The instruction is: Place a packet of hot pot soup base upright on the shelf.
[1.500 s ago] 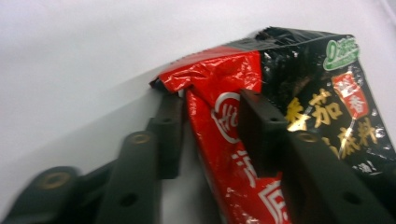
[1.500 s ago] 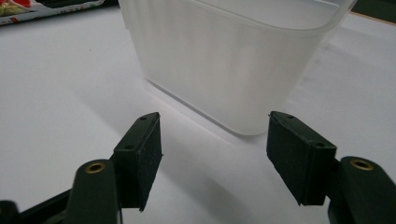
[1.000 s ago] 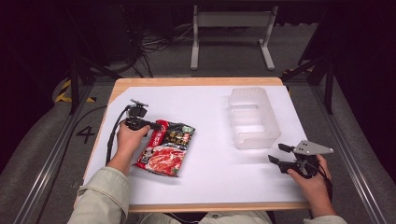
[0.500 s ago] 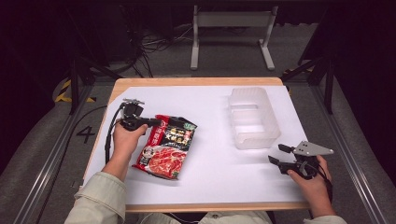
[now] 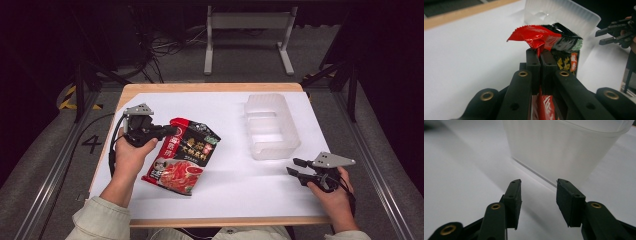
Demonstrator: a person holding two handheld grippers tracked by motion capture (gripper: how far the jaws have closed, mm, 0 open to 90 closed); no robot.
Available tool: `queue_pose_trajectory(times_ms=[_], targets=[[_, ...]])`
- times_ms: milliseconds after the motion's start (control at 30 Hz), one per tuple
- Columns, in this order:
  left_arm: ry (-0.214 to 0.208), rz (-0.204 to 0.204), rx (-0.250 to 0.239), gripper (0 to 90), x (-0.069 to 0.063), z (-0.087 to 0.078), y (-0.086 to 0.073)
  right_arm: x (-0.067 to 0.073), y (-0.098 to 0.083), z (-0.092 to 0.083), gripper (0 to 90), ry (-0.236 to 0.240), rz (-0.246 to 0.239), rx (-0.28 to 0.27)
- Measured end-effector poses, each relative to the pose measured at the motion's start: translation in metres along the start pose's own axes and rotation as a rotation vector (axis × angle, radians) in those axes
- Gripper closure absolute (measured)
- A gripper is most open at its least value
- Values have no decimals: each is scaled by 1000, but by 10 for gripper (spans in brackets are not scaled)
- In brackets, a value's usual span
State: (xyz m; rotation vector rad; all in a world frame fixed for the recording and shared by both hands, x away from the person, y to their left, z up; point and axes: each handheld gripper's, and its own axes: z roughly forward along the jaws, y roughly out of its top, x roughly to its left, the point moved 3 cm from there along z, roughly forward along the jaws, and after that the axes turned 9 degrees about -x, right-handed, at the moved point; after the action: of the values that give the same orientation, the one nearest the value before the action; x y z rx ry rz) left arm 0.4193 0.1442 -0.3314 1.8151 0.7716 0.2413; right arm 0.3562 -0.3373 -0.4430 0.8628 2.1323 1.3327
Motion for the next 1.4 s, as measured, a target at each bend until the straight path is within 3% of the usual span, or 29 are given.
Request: queue_pose_trajectory(times_ms=[67, 100, 167, 433, 633, 933, 1000, 1100, 1133, 1200, 1267, 1400], targets=[[-2, 20, -18, 880, -7, -3, 3, 1, 1, 0, 560, 2, -5, -1], [8, 61, -42, 880, -16, -8, 9, 1, 1, 0, 564, 4, -7, -5], [16, 81, -72, 880, -24, -12, 12, 2, 2, 0, 573, 8, -3, -11], [47, 78, -214, 880, -31, -27, 15, 8, 6, -1, 615, 25, 38, -23], [110, 99, -279, 879, -32, -39, 13, 15, 11, -3, 582, 50, 25, -51], [153, 121, -301, 879, -35, -44, 12, 33, 31, 5, 526, 137, 17, -91], [156, 118, -299, 879, -36, -42, 10, 46, 49, 13, 489, 182, -7, -110], [154, 117, -298, 878, -36, -41, 10, 53, 62, 19, 470, 216, -5, -132], [158, 119, -297, 878, -37, -41, 9, 60, 75, 26, 457, 253, 1, -150], [153, 123, -295, 878, -37, -40, 9, 62, 79, 29, 450, 267, 5, -157], [148, 120, -294, 877, -38, -39, 8, 69, 98, 42, 432, 306, -11, -176], [142, 125, -287, 877, -38, -38, 7, 76, 119, 55, 416, 334, -39, -189]])
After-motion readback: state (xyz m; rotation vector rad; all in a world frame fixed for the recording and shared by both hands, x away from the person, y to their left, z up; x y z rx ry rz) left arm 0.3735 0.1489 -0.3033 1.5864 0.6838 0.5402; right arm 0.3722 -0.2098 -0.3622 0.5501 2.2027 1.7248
